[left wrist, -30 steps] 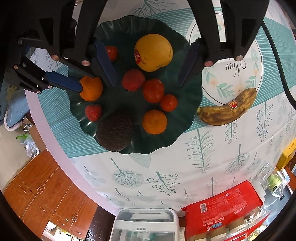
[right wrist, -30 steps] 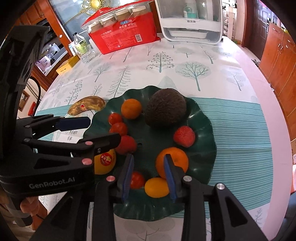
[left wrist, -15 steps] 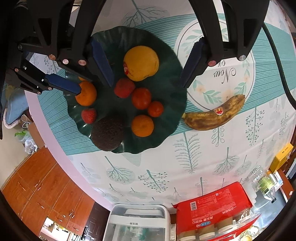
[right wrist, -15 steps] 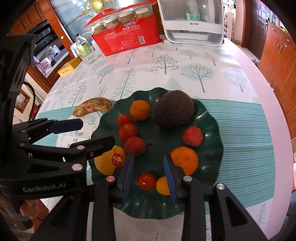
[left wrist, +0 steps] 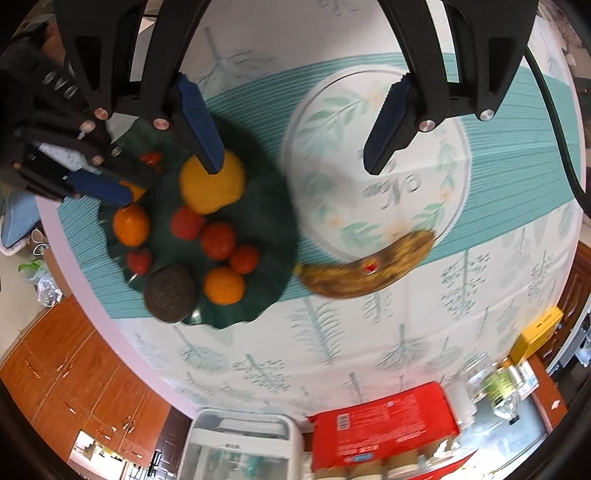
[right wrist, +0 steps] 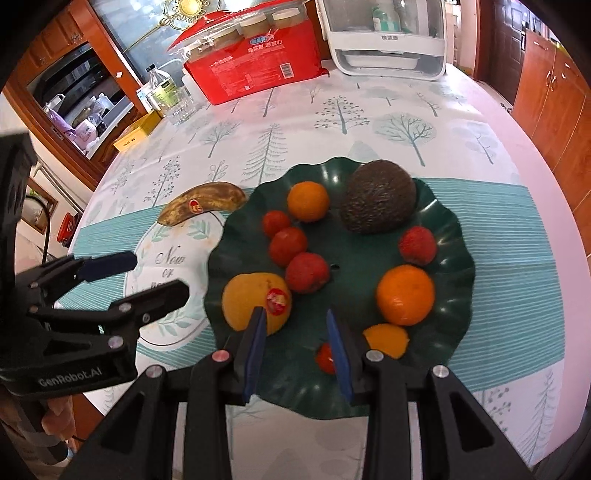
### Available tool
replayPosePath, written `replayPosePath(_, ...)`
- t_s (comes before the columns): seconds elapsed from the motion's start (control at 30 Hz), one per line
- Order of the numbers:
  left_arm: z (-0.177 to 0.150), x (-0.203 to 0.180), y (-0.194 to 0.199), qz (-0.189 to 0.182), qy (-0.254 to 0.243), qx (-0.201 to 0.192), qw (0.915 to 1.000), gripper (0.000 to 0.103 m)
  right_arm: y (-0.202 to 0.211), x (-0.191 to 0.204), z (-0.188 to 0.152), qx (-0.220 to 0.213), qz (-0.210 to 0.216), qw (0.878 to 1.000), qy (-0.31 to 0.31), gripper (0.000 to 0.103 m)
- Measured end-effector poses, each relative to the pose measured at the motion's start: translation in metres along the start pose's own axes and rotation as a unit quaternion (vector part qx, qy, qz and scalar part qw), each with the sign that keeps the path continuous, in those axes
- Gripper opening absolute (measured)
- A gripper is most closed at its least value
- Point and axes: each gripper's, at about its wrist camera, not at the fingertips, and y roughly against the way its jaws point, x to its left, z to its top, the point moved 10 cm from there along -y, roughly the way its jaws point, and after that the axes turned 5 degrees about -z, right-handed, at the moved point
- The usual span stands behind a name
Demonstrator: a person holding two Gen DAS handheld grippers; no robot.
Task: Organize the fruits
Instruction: 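Withdraw both tools and move the right tool to the banana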
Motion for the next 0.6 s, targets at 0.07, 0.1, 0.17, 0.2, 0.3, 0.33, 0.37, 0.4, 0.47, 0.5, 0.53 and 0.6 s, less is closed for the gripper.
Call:
replayPosePath(0.07,-0.005,0.012,0.002,0.005,0.003,0.002,1.0000,0.077,0.000,0.008,0.001,-0.001,0.002,1.000,-0.003,0.034)
replayPosePath(0.1,-0.007,0.020,0.005,0.007,0.005,0.001,1.0000,0.077,0.000,0.012,0.002,-0.001,0.002,1.000,-0.004,0.034)
replayPosePath(0.17,-0.009,0.033,0.009,0.012,0.009,-0.001,0.9999,0.077,-0.001,0.024,0.005,-0.002,0.006,1.000,-0.005,0.034)
replayPosePath(0.2,-0.010,0.040,0.012,0.014,0.010,-0.003,0.9998,0.077,-0.001,0.029,0.007,-0.001,0.009,1.000,-0.006,0.034)
replayPosePath(0.3,-0.008,0.064,0.023,0.026,0.011,-0.015,0.9995,0.077,-0.004,0.049,0.014,-0.001,0.018,1.000,-0.004,0.034)
replayPosePath(0.33,-0.008,0.071,0.026,0.029,0.011,-0.018,0.9994,0.077,-0.005,0.058,0.017,-0.001,0.020,1.000,-0.003,0.034)
replayPosePath(0.37,-0.006,0.080,0.030,0.032,0.011,-0.022,0.9992,0.077,-0.007,0.064,0.020,-0.002,0.022,1.000,-0.001,0.034)
replayPosePath(0.4,-0.004,0.089,0.033,0.036,0.011,-0.027,0.9990,0.078,-0.009,0.071,0.023,-0.002,0.022,1.000,0.001,0.034)
replayPosePath(0.47,0.001,0.105,0.038,0.044,0.009,-0.035,0.9984,0.080,-0.014,0.085,0.031,0.000,0.022,1.000,-0.001,0.035)
replayPosePath(0.5,0.004,0.113,0.040,0.048,0.009,-0.039,0.9981,0.080,-0.017,0.090,0.036,0.001,0.023,1.000,-0.005,0.037)
replayPosePath(0.53,0.008,0.122,0.042,0.052,0.007,-0.043,0.9977,0.080,-0.020,0.096,0.041,0.002,0.024,1.000,-0.011,0.039)
replayPosePath(0.6,0.017,0.142,0.044,0.059,0.008,-0.048,0.9971,0.080,-0.027,0.106,0.053,0.004,0.032,0.999,-0.031,0.043)
